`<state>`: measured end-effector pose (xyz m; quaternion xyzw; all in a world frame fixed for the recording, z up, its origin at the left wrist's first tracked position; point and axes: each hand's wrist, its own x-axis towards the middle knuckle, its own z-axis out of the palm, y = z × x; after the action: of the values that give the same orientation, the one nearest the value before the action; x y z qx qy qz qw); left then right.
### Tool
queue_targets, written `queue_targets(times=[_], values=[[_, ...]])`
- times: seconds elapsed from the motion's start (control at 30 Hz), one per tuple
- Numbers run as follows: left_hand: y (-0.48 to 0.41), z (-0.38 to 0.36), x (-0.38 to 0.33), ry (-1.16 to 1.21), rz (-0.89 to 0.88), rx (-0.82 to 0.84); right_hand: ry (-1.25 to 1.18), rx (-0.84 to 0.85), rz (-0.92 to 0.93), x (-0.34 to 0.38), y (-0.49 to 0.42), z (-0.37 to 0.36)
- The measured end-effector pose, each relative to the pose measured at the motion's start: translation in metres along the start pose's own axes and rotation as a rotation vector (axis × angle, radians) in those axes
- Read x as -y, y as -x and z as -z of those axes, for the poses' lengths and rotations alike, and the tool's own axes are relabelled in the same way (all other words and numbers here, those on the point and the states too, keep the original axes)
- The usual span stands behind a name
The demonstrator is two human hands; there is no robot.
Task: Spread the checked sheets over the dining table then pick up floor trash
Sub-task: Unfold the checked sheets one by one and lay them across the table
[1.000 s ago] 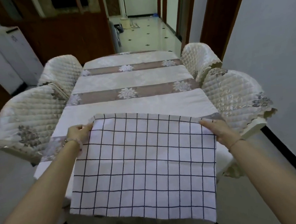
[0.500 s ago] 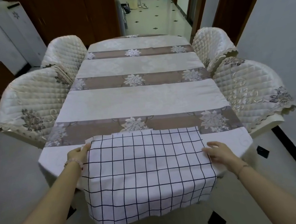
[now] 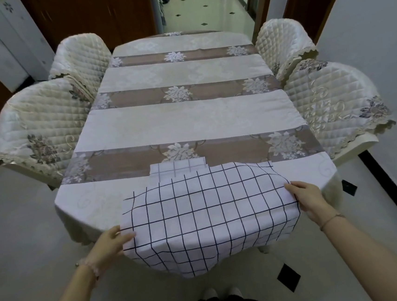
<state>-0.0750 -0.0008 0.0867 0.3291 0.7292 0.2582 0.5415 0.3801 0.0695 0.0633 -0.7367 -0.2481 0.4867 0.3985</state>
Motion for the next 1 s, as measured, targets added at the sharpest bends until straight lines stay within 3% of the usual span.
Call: queue_targets(times=[0.27, 0.47, 0.67, 1.0], values=[[0.006, -0.034, -0.008, -0.015, -0.189, -0.107, -0.018, -0.111, 0.068, -0.022, 0.011, 0.045], [0.009, -0.095, -0.072, -0.069, -0.424, -0.014, -0.173, -0.314, 0.102, -0.037, 0.039, 0.123], [0.025, -0.231, -0.14, -0.058, -0.588, 0.209, -0.308, -0.609, 0.052, -0.086, 0.067, 0.232], [0.04, -0.495, -0.164, -0.238, -0.55, 0.45, -0.395, -0.836, -0.129, -0.166, 0.059, 0.404]])
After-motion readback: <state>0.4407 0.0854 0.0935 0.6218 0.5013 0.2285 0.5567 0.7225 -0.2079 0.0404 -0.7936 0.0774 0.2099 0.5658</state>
